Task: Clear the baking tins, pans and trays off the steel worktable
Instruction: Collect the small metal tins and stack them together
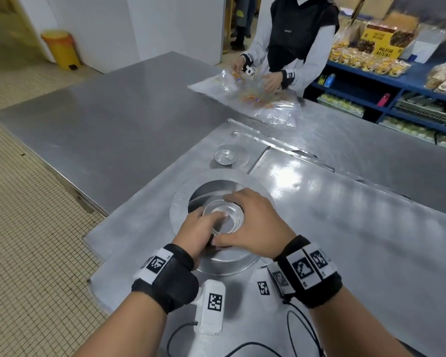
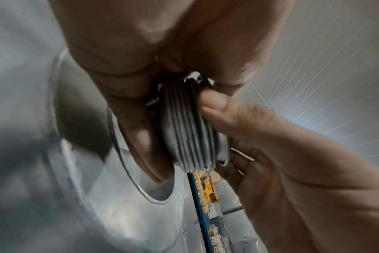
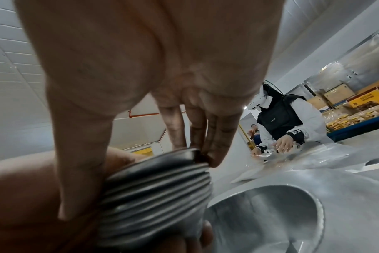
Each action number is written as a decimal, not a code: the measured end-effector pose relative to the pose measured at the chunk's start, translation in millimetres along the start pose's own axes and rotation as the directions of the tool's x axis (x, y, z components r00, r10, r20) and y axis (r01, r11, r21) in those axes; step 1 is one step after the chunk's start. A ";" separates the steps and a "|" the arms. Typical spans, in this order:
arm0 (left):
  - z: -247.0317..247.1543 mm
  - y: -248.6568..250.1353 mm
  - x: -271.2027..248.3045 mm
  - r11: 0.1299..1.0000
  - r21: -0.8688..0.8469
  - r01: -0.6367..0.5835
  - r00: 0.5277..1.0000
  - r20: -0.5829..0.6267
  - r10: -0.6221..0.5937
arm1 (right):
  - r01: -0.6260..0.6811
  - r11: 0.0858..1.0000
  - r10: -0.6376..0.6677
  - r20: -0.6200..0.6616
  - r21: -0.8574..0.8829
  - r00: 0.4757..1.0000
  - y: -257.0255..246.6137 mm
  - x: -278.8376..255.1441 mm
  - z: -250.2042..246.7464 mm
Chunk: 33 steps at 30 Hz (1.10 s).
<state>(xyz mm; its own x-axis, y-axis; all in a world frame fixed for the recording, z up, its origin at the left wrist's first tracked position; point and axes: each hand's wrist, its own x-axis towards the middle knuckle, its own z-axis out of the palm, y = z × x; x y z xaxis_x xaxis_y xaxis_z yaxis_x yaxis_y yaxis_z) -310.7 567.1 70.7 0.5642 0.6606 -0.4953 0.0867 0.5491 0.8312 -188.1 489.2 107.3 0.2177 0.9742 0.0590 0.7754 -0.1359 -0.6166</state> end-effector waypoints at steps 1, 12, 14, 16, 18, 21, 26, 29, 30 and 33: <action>-2.5 -1.1 1.4 1.000 0.019 -0.006 1.000 -0.016 0.006 | -0.005 1.000 0.005 0.007 -0.017 1.000 0.2 1.4 4.9; -26.3 6.4 15.7 1.000 0.020 -0.022 0.996 -0.089 0.024 | 0.090 0.994 -0.068 0.283 -0.064 0.957 -3.6 45.3 -7.1; -31.5 9.5 21.7 1.000 0.003 -0.012 0.993 -0.116 0.013 | 0.066 0.994 -0.032 0.357 -0.085 0.934 -2.7 63.1 -19.0; -35.6 14.2 27.2 1.000 -0.017 -0.002 0.991 -0.133 0.000 | 0.006 0.990 0.050 0.401 -0.139 0.915 5.7 87.4 -22.1; -39.5 19.2 33.3 0.999 -0.050 0.005 0.989 -0.144 -0.013 | -0.021 0.981 0.098 0.404 -0.190 0.909 16.3 115.5 -22.9; -45.7 24.6 44.7 0.997 -0.082 0.002 0.990 -0.141 -0.014 | -0.043 0.968 0.131 0.353 -0.246 0.926 36.2 164.1 -26.0; -53.8 29.7 63.6 0.998 -0.069 0.010 0.987 -0.161 -0.021 | -0.092 0.901 0.225 0.277 -0.423 0.934 78.3 242.0 -22.6; -58.0 30.8 71.2 0.996 -0.093 0.010 0.987 -0.158 -0.025 | -0.125 0.840 0.308 0.275 -0.528 0.911 106.3 277.6 -9.7; -59.6 30.6 74.2 0.994 -0.105 0.010 0.988 -0.153 -0.026 | -0.132 0.830 0.326 0.280 -0.542 0.903 116.2 287.5 -4.3; -62.2 32.6 80.1 0.994 -0.113 0.008 0.991 -0.129 -0.022 | -0.138 0.827 0.355 0.315 -0.545 0.880 151.2 313.6 14.6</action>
<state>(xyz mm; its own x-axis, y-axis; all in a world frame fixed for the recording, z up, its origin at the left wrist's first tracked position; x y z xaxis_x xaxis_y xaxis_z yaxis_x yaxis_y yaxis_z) -313.7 669.8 42.4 0.4513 0.7088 -0.5421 -0.0025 0.6085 0.7935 -11.2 776.7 21.1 0.2797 0.8661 -0.4142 0.9344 -0.3447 -0.0898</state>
